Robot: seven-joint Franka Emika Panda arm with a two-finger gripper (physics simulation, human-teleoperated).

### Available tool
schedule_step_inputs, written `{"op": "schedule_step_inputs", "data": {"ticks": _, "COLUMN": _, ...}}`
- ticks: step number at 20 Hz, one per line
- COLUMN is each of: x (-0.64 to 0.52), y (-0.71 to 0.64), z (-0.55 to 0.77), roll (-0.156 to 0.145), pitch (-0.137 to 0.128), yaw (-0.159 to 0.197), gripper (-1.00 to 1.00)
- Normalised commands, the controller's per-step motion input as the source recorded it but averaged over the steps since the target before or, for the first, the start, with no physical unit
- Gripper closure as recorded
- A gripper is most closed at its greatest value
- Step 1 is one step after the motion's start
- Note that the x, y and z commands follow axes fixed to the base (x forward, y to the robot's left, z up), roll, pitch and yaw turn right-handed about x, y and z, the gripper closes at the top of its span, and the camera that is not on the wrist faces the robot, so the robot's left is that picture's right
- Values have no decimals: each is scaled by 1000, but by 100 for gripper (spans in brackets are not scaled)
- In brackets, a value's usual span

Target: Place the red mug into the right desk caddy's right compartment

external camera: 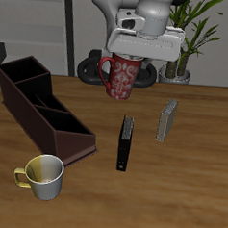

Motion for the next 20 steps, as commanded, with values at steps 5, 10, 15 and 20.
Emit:
{"op": "schedule_step_inputs", "data": {"ticks": 5, "x": -148, "y": -296, "z": 137, "roll": -57, "pitch": -39, "yaw": -33, "gripper": 100}}
{"op": "schedule_step_inputs", "data": {"ticks": 10, "x": -148, "y": -206, "z": 74, "roll": -37, "pitch": -19, "yaw": -2, "gripper": 100}}
{"op": "schedule_step_inputs", "data": {"ticks": 15, "x": -239, "y": -248, "z": 145, "roll": -52, "pitch": -32, "yaw": -2, "gripper": 100}}
{"op": "schedule_step_inputs", "data": {"ticks": 20, "x": -290, "y": -369, "z": 137, "roll": -68, "pitch": -31, "yaw": -31, "gripper": 100}}
